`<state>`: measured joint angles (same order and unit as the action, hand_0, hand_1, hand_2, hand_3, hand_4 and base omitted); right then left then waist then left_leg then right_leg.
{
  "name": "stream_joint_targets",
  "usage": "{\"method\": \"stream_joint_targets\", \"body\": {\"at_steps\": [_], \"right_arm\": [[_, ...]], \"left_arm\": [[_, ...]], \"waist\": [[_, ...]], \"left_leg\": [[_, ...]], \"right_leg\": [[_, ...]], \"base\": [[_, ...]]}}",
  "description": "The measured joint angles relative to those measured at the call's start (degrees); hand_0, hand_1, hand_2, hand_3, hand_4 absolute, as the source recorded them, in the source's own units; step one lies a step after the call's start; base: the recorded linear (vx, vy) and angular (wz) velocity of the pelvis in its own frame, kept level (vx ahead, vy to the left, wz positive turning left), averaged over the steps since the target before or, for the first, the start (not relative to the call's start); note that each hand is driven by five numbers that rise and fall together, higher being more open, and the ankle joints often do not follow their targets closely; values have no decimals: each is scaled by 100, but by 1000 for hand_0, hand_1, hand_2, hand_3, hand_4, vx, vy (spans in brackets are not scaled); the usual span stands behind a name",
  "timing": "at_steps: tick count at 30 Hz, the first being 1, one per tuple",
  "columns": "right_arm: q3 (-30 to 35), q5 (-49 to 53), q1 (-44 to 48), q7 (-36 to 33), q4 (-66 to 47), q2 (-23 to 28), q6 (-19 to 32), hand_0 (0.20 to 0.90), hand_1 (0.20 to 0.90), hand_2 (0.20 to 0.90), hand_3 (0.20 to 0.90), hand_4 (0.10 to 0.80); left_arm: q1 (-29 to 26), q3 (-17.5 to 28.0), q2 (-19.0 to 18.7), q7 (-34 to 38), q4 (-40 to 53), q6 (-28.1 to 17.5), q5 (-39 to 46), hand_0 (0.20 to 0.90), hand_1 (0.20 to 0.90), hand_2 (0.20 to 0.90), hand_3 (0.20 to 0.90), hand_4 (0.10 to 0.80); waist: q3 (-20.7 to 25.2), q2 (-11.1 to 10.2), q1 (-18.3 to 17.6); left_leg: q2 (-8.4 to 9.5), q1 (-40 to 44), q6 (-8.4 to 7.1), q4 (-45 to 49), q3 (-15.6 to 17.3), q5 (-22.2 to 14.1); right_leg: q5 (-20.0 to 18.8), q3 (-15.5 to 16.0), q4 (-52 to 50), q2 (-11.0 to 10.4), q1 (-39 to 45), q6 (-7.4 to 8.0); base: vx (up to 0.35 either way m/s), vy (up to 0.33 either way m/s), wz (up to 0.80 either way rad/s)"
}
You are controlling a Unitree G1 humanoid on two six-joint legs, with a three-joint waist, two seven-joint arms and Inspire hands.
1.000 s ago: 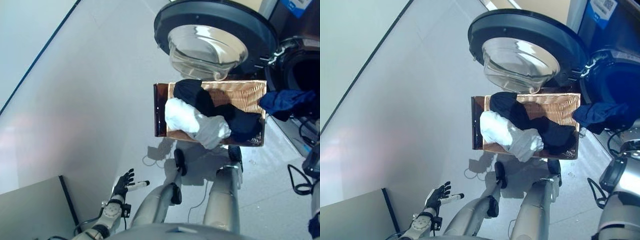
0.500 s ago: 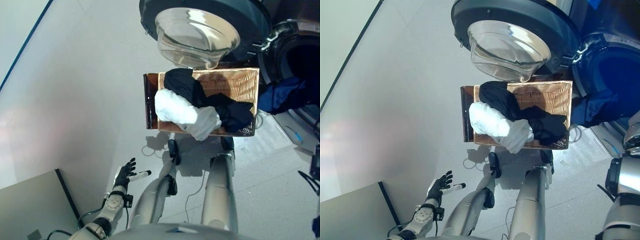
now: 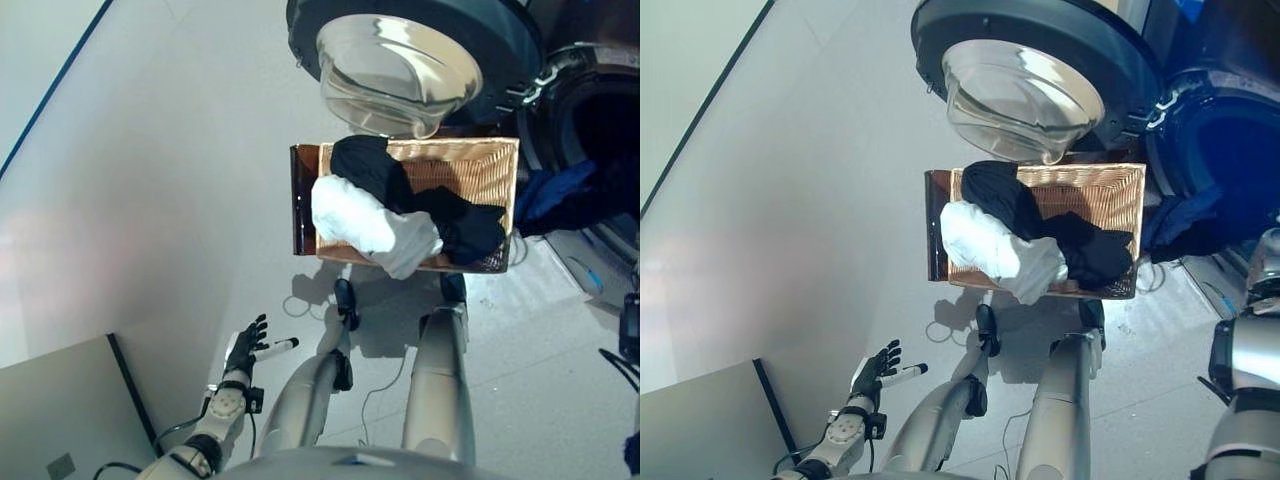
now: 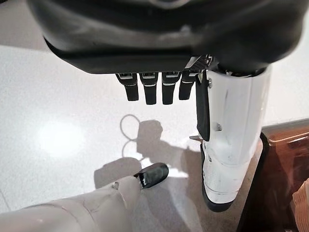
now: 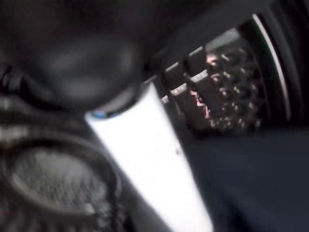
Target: Pick up the clothes and place them into the washing machine
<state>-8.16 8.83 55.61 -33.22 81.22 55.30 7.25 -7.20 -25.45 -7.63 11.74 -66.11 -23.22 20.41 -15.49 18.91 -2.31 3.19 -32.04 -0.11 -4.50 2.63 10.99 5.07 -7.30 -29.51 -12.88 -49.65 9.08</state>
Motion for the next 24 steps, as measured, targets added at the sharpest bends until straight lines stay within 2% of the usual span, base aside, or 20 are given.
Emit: {"method": "stream_joint_targets", "body": {"at_steps": [3,5,11,16,21,24], "right_arm": [[-162,-826,-167,-156,-62,0,-40,900,900,900,900,800],[-713,-1526,-180,-218,-105,22,-235,900,900,900,900,800],[-1488,-2866,-170,-203,-866,203,-209,900,900,900,900,800],[-1549,-3095,-119,-194,-1007,205,-113,900,900,900,900,800],[-1673,-3355,-287,-187,-1095,214,-127,900,900,900,900,800],[-1994,-3733,-390,-174,-1193,258,-238,900,900,900,900,800]], "left_arm": [[0,14,0,73,0,-99,-97,900,900,900,900,800],[-2,58,0,83,7,-119,-188,900,900,900,900,800],[-8,66,3,88,28,-223,-201,900,900,900,900,800],[-7,65,3,88,25,-206,-197,900,900,900,900,800],[-6,67,5,89,32,-210,-195,900,900,900,900,800],[4,229,-12,92,30,-220,-194,900,900,900,900,800]], "waist": [[21,28,12],[24,31,-29],[26,33,26],[23,26,153],[7,-25,119],[12,-98,105]], "left_leg": [[-38,1,7,1,15,29],[-41,7,1,2,18,57],[-106,96,-18,26,10,72],[-152,100,-26,25,-38,69],[-167,194,-34,30,4,78],[-195,230,-33,29,36,78]], "right_leg": [[-44,4,89,43,26,-1],[-58,6,98,47,38,-8],[-75,64,170,97,194,-19],[-80,124,168,128,220,-43],[-115,125,195,146,335,-71],[-114,122,203,172,365,-77]], "base": [[0,0,0],[-22,31,-7],[-25,25,-7],[-19,9,-8],[-11,9,-8],[-17,2,-5]]}}
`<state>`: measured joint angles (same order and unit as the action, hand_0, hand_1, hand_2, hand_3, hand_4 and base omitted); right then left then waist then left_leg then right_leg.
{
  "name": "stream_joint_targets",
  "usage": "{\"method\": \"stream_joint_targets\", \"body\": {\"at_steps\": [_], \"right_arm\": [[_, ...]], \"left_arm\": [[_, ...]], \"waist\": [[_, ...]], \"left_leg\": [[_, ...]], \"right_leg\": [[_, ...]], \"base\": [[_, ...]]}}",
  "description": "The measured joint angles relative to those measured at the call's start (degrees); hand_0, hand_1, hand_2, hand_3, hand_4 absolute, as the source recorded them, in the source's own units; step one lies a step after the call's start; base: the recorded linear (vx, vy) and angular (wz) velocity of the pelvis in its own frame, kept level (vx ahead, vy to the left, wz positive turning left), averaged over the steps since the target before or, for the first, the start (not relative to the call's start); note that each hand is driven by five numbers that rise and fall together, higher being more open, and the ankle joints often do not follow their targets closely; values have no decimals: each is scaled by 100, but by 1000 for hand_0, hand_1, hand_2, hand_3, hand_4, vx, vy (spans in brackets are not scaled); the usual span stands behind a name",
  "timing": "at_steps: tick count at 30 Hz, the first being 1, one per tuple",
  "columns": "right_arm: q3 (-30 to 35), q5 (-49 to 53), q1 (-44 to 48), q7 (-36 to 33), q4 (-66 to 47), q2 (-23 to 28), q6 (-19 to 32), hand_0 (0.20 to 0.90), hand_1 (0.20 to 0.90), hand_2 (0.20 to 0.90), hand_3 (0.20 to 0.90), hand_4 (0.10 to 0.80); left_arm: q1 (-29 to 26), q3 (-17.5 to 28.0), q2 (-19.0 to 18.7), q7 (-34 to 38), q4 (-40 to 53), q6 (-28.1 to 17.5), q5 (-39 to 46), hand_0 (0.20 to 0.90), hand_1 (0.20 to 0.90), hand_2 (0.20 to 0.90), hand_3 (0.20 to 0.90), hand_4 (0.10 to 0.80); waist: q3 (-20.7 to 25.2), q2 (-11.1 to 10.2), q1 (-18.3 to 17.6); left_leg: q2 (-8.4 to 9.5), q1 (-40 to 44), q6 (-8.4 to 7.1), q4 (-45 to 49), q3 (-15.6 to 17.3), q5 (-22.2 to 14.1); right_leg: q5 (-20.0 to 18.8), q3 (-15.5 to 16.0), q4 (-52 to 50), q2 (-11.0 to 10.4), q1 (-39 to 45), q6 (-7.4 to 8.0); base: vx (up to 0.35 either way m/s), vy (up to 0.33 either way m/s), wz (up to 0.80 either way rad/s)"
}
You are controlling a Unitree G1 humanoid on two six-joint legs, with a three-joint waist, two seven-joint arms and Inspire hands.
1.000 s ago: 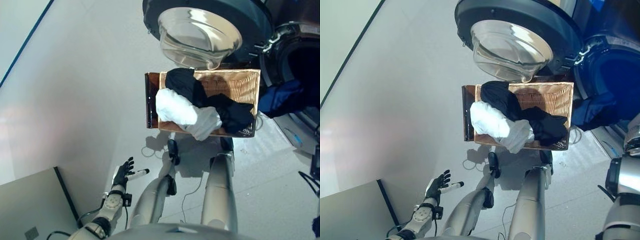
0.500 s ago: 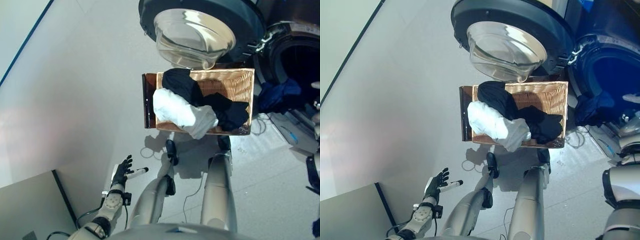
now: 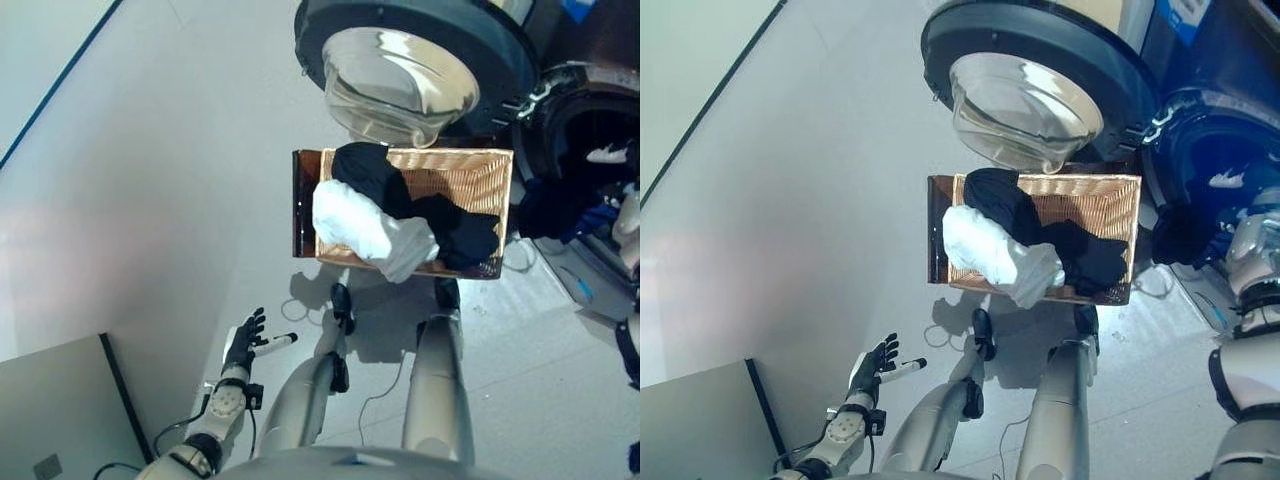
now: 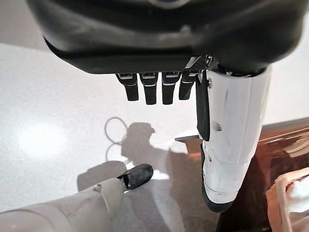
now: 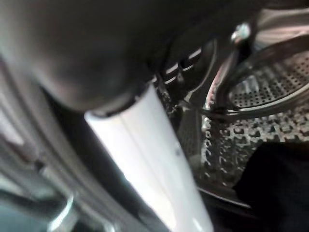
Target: Pick up the clothes and place them into the washing machine
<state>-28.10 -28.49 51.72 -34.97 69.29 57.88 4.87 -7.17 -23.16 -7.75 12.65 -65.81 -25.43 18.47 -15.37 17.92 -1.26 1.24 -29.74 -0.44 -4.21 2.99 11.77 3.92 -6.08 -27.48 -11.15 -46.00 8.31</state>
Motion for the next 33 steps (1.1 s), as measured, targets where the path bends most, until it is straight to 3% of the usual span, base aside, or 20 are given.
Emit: {"method": "stream_joint_targets", "body": {"at_steps": [6,13,14,15,23,30,33], "right_arm": [[-620,-1235,-108,-136,-18,131,-116,900,900,900,900,800],[-676,-1965,-673,-396,-110,80,-265,900,900,900,900,800],[-418,-1945,-900,-390,-197,-19,-233,900,900,900,900,800],[-73,-1810,-1145,-405,-355,-190,-229,900,900,900,900,800],[649,-800,-2880,-243,-2632,-687,404,900,900,900,900,800],[1357,-173,-3964,-112,-2978,-1496,567,900,900,900,900,800],[1932,1036,-4278,228,-2897,-2158,932,900,900,900,900,800]], "left_arm": [[2,49,0,1,-6,0,-1,900,900,900,900,800],[3,36,0,3,-28,1,1,900,900,900,900,800],[-3,48,0,9,-26,2,2,900,900,900,900,800],[-3,58,-1,40,-32,3,10,900,900,900,900,800],[0,66,-2,184,-18,-7,64,900,900,900,900,800],[36,73,-7,380,-59,-10,62,900,900,900,900,800],[75,199,-7,390,-135,-8,54,900,900,900,900,800]], "waist": [[12,-43,-15],[70,-198,15],[82,-238,10],[101,-286,7],[115,-356,-102],[143,-494,-159],[170,-556,-261]], "left_leg": [[-70,3,-19,13,16,-39],[-143,10,-48,12,40,-61],[-140,14,-66,14,48,-46],[-143,17,-73,14,55,-41],[-150,31,-40,9,158,-110],[-156,136,-44,-2,194,-151],[-161,212,-35,-4,202,-184]], "right_leg": [[-4,11,-2,96,0,-35],[7,46,5,131,1,-98],[0,43,-16,133,2,-106],[1,42,-14,137,2,-106],[8,-3,66,174,0,-111],[24,-28,91,190,79,-107],[18,-19,151,190,179,-118]], "base": [[-4,0,-1],[-1,-7,-6],[0,-17,-10],[7,-19,-11],[10,-6,-5],[5,2,0],[14,10,-3]]}}
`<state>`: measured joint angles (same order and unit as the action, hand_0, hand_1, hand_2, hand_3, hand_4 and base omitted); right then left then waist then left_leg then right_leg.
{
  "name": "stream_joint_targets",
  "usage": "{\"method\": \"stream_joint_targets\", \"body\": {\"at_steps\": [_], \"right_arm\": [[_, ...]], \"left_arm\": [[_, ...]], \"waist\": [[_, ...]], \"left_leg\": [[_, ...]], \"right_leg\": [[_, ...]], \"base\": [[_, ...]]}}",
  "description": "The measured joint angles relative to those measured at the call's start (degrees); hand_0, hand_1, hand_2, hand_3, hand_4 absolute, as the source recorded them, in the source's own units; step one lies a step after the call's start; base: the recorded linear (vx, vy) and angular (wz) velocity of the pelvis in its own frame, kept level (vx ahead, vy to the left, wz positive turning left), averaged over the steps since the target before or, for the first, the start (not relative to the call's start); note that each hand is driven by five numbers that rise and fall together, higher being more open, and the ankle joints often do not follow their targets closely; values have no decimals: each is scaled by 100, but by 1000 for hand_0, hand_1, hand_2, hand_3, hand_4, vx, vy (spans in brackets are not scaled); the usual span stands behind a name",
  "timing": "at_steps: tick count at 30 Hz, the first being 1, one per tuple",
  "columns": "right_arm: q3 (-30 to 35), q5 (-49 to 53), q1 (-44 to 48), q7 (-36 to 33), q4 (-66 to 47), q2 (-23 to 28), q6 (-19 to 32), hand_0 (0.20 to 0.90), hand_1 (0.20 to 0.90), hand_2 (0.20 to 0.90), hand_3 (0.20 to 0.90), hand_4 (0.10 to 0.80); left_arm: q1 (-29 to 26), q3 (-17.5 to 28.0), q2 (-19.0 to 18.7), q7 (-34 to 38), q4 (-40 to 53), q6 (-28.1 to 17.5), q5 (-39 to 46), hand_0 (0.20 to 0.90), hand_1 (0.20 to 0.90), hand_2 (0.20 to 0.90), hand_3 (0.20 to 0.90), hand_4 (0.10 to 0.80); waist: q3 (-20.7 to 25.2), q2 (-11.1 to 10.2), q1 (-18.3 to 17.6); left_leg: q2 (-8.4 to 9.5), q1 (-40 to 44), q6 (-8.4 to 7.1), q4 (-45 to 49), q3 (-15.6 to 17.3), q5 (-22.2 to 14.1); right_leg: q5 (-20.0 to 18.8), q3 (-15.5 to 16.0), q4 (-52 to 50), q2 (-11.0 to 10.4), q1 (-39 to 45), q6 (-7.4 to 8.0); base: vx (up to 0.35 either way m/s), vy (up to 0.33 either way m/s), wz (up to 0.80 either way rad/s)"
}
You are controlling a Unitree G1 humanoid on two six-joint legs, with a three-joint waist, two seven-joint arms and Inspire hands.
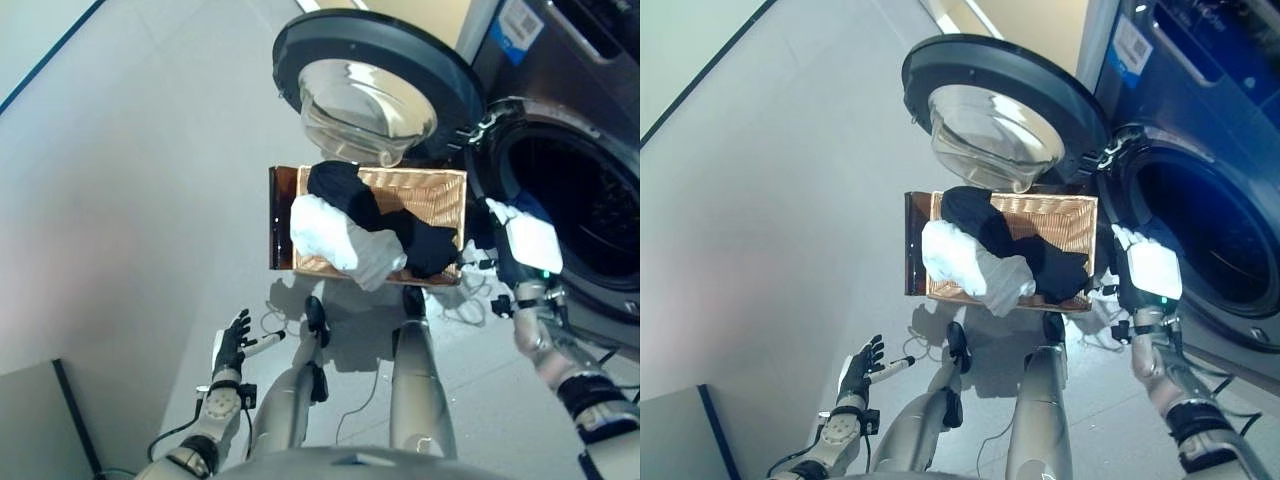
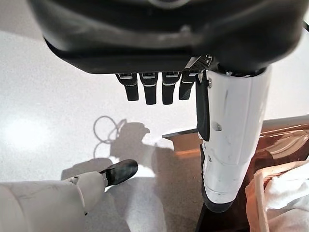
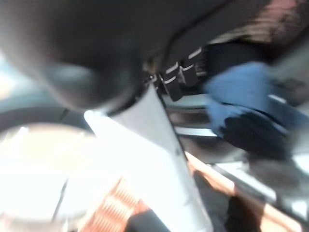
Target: Pick up the clothes and place them into the washing machine
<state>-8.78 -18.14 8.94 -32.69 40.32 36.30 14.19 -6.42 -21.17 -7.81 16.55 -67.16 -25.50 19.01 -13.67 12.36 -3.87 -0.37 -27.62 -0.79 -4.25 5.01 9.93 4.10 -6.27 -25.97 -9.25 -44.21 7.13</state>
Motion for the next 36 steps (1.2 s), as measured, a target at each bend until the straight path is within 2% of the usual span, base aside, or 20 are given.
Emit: {"method": "stream_joint_targets", "body": {"at_steps": [5,9,14,17,24,30,33,36], "right_arm": [[228,2190,-334,681,306,-828,246,900,900,900,900,800],[531,4036,-99,1499,1066,-1365,486,900,900,900,900,800],[1417,6287,453,2205,2309,-1966,529,900,900,900,900,800],[2056,7626,792,2529,2751,-2102,597,900,900,900,900,800],[2579,9021,1181,2923,3324,-1914,600,900,900,900,900,800],[2712,9338,1369,2903,3591,-1727,602,900,900,900,900,800],[2749,9401,1435,2886,3623,-1671,625,900,900,900,900,800],[2751,9408,1556,2846,3719,-1561,644,900,900,900,900,800]], "left_arm": [[9,35,-4,22,-60,8,-6,900,900,900,900,800],[22,73,-4,-21,-102,59,-4,900,900,900,900,800],[38,143,17,-200,-153,146,5,900,900,900,900,800],[58,153,49,-344,-279,194,20,900,900,900,900,800],[146,219,127,-575,-321,316,148,900,900,900,900,800],[237,230,145,-676,-332,401,148,900,900,900,900,800],[296,210,146,-703,-352,402,148,900,900,900,900,800],[285,200,148,-753,-370,400,148,900,900,900,900,800]], "waist": [[40,-49,-48],[45,-45,-15],[107,19,12],[185,120,40],[388,374,168],[397,387,179],[396,391,194],[376,490,212]], "left_leg": [[4,31,-2,10,61,-10],[9,120,6,6,119,-29],[15,146,18,12,142,-56],[17,167,31,9,207,-67],[12,223,40,16,260,-93],[33,209,15,100,262,-126],[42,155,-16,235,291,-218],[104,-28,-18,423,328,-265]], "right_leg": [[-8,-30,25,-2,28,11],[-7,-80,21,6,71,12],[-15,-120,23,11,83,18],[-23,-178,29,13,74,33],[-10,-234,6,26,96,27],[50,-256,-81,28,72,-4],[117,-372,-249,28,-38,6],[193,-438,-481,20,-256,-21]], "base": [[14,21,-8],[14,29,-9],[14,41,-7],[30,35,-8],[36,-5,-2],[-3,11,0],[-4,11,0],[0,-1,1]]}}
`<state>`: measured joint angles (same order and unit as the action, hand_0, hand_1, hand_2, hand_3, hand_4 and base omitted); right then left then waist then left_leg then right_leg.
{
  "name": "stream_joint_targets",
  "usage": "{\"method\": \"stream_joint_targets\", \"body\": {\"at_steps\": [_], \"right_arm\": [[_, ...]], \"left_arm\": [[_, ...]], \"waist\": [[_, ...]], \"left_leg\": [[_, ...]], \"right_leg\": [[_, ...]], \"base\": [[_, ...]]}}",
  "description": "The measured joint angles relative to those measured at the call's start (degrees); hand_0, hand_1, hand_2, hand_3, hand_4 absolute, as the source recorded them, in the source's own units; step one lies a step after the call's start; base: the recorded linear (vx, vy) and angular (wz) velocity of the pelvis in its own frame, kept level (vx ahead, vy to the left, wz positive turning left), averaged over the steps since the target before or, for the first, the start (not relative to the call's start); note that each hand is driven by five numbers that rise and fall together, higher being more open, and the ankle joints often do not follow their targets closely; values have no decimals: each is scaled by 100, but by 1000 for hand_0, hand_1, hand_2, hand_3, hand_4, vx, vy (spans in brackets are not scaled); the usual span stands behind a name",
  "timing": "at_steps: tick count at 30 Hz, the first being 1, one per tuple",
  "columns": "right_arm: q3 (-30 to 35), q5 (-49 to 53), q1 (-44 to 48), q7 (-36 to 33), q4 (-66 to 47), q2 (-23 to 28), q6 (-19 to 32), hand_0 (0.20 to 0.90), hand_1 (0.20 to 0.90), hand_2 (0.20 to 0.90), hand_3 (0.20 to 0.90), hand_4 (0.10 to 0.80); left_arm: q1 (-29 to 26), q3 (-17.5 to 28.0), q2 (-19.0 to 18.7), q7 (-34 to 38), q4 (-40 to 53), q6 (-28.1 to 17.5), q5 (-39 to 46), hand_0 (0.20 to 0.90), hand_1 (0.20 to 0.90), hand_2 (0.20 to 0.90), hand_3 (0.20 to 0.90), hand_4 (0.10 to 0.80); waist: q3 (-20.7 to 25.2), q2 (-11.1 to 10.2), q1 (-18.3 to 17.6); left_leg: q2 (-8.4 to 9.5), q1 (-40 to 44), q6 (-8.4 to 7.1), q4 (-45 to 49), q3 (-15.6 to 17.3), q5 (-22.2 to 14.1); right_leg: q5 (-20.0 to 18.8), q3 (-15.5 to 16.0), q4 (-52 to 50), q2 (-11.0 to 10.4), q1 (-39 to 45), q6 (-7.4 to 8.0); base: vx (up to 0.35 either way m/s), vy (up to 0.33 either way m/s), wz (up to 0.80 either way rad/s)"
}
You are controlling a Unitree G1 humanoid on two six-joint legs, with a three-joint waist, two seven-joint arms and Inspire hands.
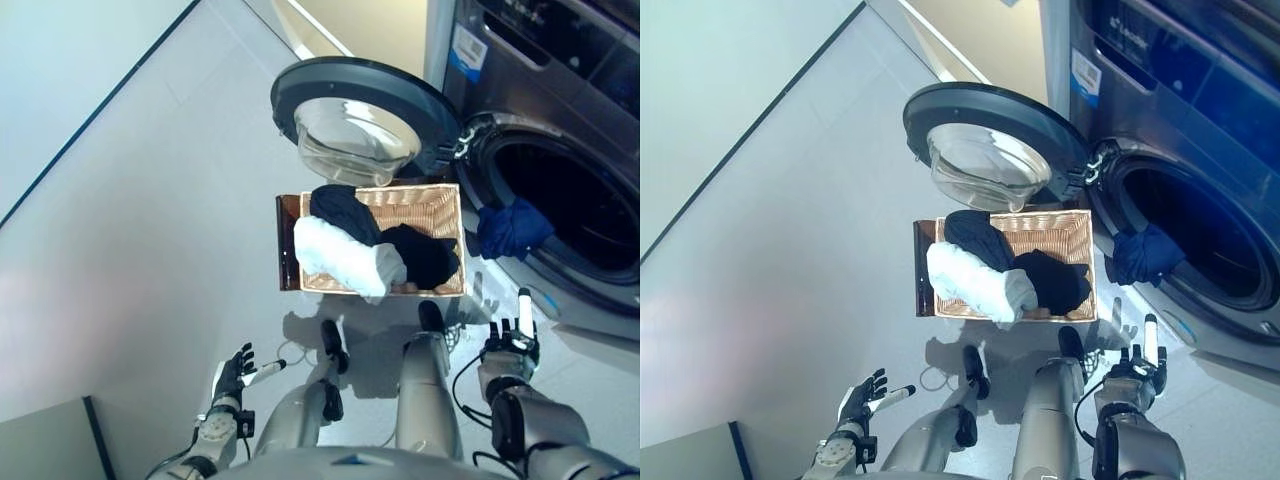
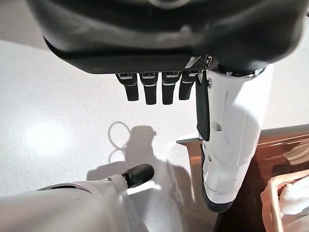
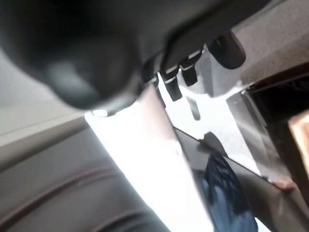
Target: Pick up the clothes and place them into the washing machine
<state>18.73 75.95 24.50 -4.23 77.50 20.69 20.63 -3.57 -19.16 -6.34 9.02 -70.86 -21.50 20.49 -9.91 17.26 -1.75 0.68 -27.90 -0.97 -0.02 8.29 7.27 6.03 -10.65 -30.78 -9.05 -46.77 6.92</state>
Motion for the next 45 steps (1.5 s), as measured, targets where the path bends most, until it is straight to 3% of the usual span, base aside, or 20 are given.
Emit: {"method": "stream_joint_targets", "body": {"at_steps": [19,20,24,32,33,45], "right_arm": [[-34,-32,813,-334,-116,858,147,900,900,900,900,800],[-61,-51,844,-337,-121,877,181,853,853,853,853,767],[-130,-139,916,-337,-122,989,184,842,842,842,842,759],[-354,-142,1003,-310,-16,1098,168,856,856,856,856,769],[-390,-183,1027,-305,34,1104,148,900,900,900,900,800],[-583,-350,1422,-77,125,1401,-79,900,900,900,900,800]], "left_arm": [[-50,-186,105,-156,58,-42,-9,900,900,900,900,800],[-50,-186,104,-155,58,-57,-10,900,900,900,900,800],[-105,-192,98,-151,70,-138,-13,900,900,900,900,800],[-219,-219,92,-147,369,-162,-12,900,900,900,900,800],[-222,-229,93,-148,420,-162,-10,900,900,900,900,800],[-248,-222,71,-154,746,-288,26,900,900,900,900,800]], "waist": [[-556,195,128],[-579,176,126],[-634,191,130],[-671,200,278],[-673,202,294],[-676,209,603]], "left_leg": [[23,-1096,-250,1715,113,-634],[16,-1161,-261,1821,112,-686],[4,-1381,-295,2195,132,-882],[9,-1873,-275,2762,192,-1057],[10,-1929,-265,2798,202,-1067],[24,-2447,-260,3187,227,-1200]], "right_leg": [[585,-361,-1577,47,-1138,-228],[613,-373,-1641,56,-1186,-230],[715,-441,-1899,79,-1369,-241],[751,-592,-2218,107,-1795,-218],[746,-604,-2233,104,-1838,-211],[744,-681,-2462,97,-2269,-199]], "base": [[-1,-8,3],[-2,-7,3],[0,0,4],[-2,2,0],[0,0,0],[-23,8,6]]}}
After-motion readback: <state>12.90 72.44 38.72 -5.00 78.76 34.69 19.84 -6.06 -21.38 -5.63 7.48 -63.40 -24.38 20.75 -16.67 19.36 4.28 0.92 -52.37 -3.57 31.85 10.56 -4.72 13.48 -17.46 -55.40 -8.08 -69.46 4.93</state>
